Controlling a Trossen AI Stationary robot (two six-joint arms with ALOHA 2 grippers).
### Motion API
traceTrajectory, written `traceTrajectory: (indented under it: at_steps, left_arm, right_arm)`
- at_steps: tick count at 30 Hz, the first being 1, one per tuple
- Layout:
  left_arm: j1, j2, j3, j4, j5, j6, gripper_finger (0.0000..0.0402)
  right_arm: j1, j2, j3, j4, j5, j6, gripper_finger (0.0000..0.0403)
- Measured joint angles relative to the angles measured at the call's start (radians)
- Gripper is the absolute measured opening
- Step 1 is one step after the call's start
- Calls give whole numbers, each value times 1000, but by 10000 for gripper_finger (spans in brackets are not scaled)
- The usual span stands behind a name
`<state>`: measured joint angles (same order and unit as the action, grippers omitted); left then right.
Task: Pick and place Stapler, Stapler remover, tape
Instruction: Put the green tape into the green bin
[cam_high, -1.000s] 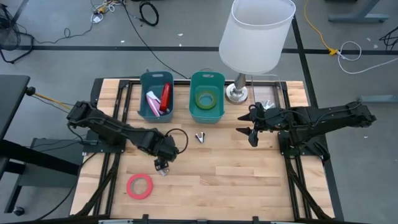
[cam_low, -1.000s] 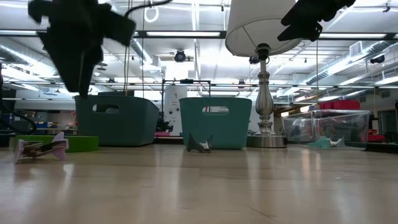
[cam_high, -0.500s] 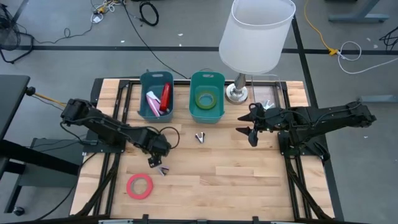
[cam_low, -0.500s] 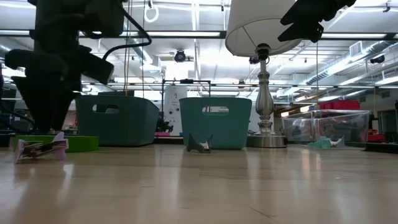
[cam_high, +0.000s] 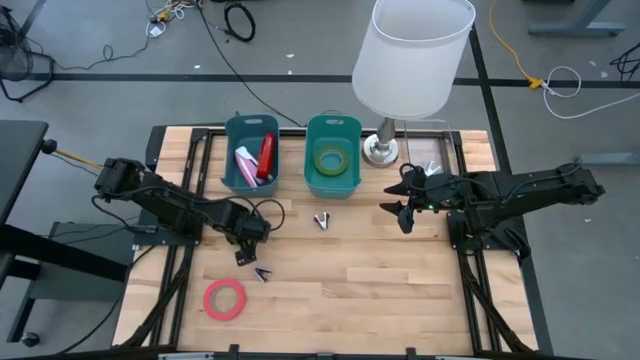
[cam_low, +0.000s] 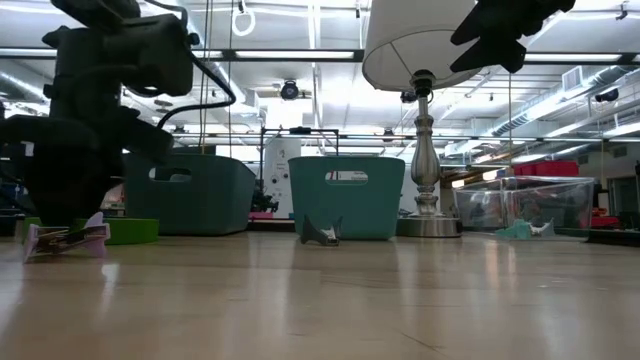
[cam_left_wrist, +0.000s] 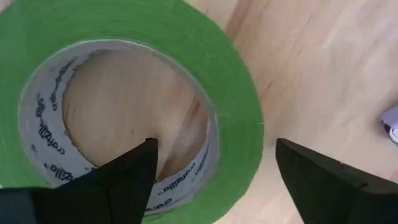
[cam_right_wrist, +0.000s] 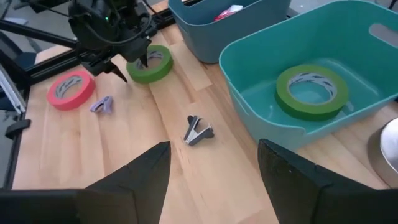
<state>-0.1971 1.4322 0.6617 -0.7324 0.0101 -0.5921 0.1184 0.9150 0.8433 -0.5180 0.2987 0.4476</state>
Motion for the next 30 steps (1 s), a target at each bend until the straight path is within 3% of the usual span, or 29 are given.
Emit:
traceTrajectory:
  at_steps: [14,25,30]
  left_arm:
    - [33,0,1,4,-2,88,172]
    - [33,0,3,2,51,83,102]
    - [33,0,44,-6,85,81,94]
  right_arm:
    - [0,0,0,1,52,36,239]
    - [0,0,0,1,52,42,239]
    - [0,0,0,1,52,41,239]
